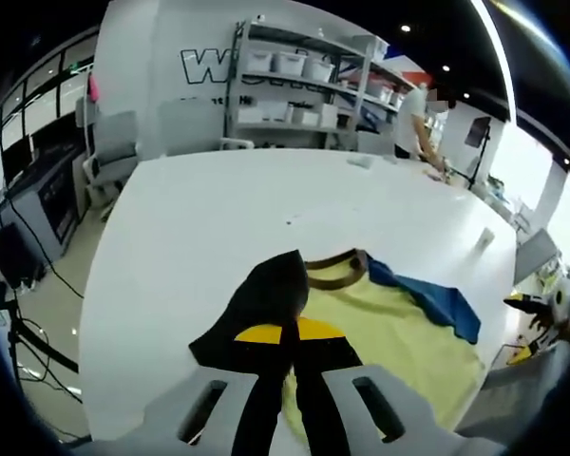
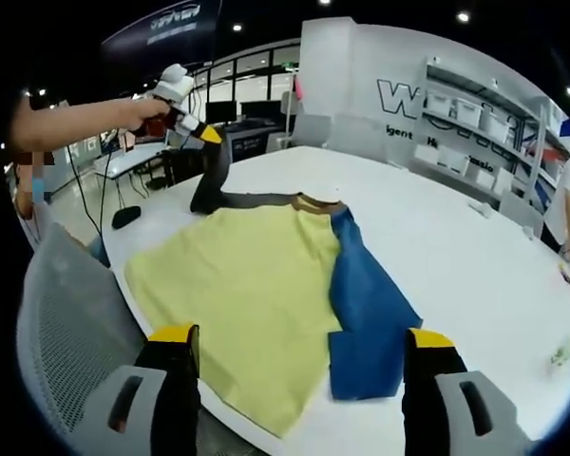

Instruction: Fold the garment on the visible template until the final outline fits inside the template.

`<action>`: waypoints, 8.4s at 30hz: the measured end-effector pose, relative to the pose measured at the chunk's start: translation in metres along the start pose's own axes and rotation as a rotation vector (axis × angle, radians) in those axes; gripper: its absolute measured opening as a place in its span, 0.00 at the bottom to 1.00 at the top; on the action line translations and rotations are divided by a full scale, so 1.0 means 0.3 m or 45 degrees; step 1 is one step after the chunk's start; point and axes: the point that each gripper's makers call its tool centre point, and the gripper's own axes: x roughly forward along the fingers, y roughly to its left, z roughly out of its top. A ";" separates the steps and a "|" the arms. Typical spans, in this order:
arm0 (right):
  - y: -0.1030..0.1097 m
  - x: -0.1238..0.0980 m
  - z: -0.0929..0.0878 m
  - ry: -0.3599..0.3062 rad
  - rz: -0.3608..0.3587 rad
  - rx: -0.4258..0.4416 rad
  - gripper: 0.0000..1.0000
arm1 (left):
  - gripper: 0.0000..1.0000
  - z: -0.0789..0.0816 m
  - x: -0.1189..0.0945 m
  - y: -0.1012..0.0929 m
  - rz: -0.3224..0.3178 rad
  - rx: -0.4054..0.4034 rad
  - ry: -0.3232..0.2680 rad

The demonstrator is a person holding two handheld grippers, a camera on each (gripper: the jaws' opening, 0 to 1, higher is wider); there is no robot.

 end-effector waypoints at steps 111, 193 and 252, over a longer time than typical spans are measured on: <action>-0.105 -0.033 -0.125 0.096 -0.072 0.103 0.85 | 0.17 -0.201 0.427 -0.768 -0.631 0.033 0.164; -0.205 0.214 -0.255 0.274 -0.055 -0.021 0.42 | 0.95 -0.140 -0.173 -0.485 -0.500 0.288 -0.239; -0.316 0.143 -0.063 0.082 -0.166 0.268 0.00 | 0.94 -0.407 -0.355 -0.390 -0.369 0.406 -0.161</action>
